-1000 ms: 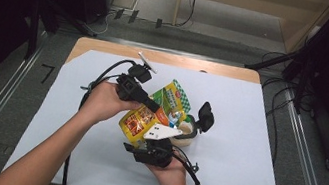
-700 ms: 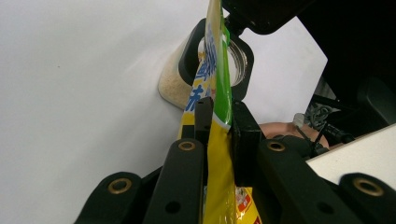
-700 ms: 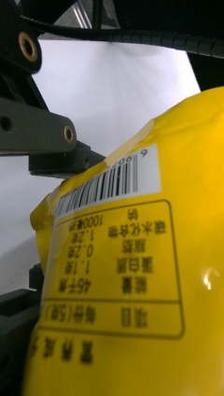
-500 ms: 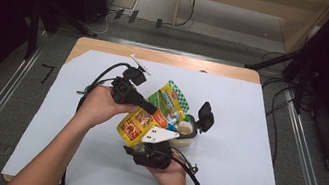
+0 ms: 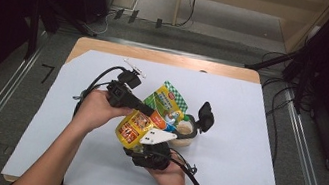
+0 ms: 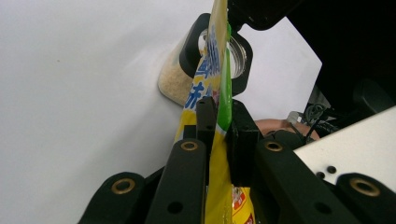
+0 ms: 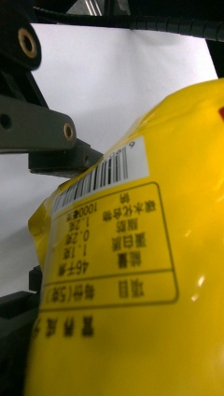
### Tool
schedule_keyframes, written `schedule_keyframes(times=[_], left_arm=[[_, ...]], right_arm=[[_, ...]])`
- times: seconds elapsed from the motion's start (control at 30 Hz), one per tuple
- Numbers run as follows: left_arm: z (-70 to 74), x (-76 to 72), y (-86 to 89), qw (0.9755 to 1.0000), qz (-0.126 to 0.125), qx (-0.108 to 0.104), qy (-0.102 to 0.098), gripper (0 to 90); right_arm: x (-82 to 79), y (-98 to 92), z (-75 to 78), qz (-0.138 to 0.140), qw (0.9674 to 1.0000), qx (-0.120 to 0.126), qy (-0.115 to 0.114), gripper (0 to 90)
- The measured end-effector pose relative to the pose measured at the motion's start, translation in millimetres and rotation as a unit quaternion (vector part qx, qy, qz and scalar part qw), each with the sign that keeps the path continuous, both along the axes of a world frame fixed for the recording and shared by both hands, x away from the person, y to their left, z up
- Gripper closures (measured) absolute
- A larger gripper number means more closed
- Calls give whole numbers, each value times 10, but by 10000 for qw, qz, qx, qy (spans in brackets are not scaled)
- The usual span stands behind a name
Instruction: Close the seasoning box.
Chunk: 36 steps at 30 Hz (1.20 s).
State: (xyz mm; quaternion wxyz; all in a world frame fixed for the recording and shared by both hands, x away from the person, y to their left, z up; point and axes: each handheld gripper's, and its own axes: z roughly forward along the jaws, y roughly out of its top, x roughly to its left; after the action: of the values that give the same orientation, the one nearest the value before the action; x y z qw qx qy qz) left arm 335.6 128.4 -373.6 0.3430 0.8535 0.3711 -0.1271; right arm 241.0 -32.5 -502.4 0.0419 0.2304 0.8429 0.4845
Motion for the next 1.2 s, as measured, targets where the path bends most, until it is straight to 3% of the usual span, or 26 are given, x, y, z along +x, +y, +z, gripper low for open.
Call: schedule_keyframes(times=[0.37,0.5,0.83,0.93,1.07,1.2], left_arm=[[-3,-21,149,9997,60,-212,74,877],[5,-28,191,9996,69,-275,27,900],[77,-36,402,9980,337,-488,-238,900],[87,-36,461,9975,425,-458,-334,900],[83,-7,549,9962,538,-517,-449,900],[79,37,606,9949,633,-583,-521,900]], right_arm=[[-6,1,-24,-42,10000,-22,-48,510],[21,-38,-8,-114,9999,107,35,504],[64,-129,54,-286,9993,240,65,495],[74,-152,74,-264,9991,332,71,495],[94,-191,108,-228,9986,461,149,497],[123,-242,124,-201,9975,530,419,495]])
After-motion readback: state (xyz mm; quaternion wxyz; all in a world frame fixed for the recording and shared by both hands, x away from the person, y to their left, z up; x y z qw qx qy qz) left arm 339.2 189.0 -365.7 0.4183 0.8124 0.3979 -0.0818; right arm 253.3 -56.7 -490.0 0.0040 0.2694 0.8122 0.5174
